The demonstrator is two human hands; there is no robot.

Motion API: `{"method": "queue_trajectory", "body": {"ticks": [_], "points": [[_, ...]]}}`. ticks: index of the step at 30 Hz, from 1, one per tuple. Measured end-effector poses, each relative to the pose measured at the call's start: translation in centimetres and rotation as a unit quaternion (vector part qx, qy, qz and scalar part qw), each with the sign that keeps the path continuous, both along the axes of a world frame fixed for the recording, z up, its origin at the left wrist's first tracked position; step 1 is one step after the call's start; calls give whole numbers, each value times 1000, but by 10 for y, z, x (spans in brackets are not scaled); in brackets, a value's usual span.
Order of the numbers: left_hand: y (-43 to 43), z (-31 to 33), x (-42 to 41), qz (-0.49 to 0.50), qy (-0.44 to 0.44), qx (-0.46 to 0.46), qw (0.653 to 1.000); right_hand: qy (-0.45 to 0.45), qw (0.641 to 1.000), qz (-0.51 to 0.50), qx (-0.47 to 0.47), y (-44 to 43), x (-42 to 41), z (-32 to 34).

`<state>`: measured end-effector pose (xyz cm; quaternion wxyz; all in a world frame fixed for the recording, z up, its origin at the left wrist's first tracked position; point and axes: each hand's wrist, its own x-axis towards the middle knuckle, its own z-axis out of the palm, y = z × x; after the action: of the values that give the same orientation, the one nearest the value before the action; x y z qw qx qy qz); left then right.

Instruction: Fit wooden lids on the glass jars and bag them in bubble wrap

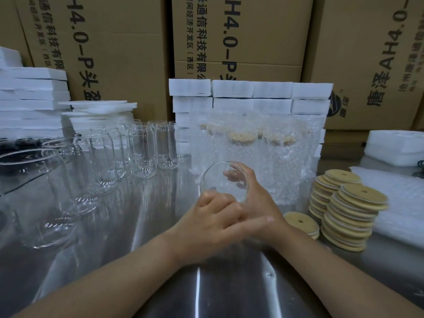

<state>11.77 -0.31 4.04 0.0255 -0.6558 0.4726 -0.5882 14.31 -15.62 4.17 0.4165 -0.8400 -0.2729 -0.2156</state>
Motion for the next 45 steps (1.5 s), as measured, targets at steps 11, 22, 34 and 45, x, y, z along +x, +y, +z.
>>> {"method": "queue_trajectory", "body": {"ticks": [11, 22, 34, 45], "points": [[9, 4, 8, -82, 282, -188, 937, -62, 991, -34, 114, 7, -10, 2], [15, -15, 27, -136, 607, -277, 733, -40, 981, 14, 191, 20, -15, 3], [20, -19, 39, -73, 559, -328, 758, -16, 979, 58, 194, 17, -19, 8], [21, -11, 32, -28, 512, -307, 802, -21, 979, 55, 193, 16, -23, 8]]}}
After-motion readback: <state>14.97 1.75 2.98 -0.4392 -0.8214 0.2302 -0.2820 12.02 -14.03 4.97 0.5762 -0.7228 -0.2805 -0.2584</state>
